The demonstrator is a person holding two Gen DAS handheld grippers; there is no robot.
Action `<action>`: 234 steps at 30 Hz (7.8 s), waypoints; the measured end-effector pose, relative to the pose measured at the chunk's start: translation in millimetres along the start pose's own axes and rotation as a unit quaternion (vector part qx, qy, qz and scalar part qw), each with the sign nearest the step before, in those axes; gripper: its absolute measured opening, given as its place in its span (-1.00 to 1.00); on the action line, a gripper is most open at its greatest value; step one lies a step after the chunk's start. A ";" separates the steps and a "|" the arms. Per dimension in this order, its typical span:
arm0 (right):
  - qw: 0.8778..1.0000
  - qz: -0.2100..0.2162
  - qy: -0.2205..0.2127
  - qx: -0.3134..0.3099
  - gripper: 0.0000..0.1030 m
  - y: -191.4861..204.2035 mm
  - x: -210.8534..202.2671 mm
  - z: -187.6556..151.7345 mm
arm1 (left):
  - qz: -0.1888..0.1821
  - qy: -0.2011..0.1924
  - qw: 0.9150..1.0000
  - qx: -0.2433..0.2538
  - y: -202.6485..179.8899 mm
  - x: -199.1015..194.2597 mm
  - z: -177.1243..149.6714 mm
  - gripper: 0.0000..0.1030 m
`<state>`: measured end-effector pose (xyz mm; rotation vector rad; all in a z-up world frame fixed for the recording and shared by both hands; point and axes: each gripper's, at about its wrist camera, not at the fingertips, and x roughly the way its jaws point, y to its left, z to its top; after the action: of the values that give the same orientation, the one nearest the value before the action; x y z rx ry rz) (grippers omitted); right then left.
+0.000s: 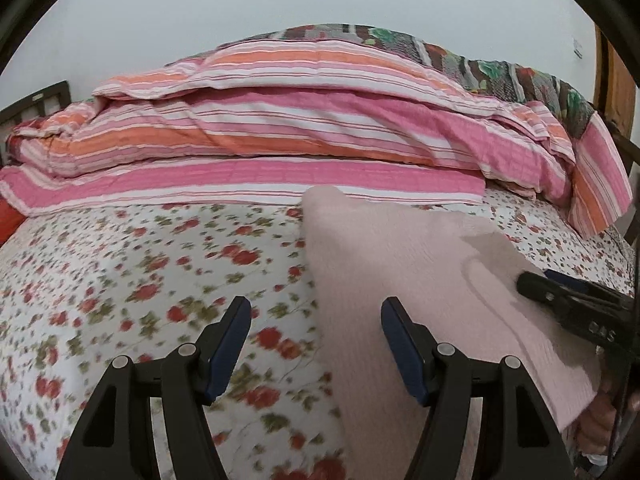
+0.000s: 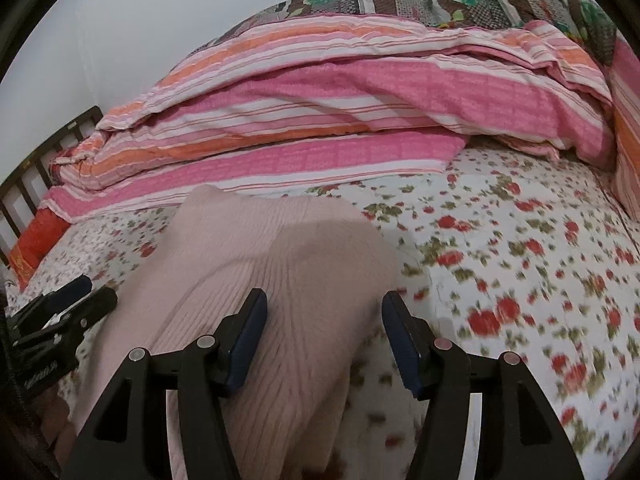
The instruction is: Fold small clothes
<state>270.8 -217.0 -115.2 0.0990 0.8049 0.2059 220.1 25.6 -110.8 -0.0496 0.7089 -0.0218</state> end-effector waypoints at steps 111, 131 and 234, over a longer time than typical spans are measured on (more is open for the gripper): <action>0.999 -0.029 0.002 -0.019 0.04 0.6 18.7 -12.3 | -0.072 0.057 0.996 -0.010 -7.7 25.7 -21.3 0.73; 1.000 -0.002 -0.011 -0.013 0.18 5.6 -69.6 -53.0 | -0.089 0.049 0.994 -0.035 13.6 -37.6 -44.0 0.64; 0.997 -0.071 -0.026 -0.022 -0.02 48.7 -172.5 -54.2 | -0.028 0.030 0.999 -0.007 -8.9 -146.3 -16.7 0.67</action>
<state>108.2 -207.0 -22.9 0.0056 0.7525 0.0863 98.2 21.5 -27.9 -0.0831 0.7674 -0.0731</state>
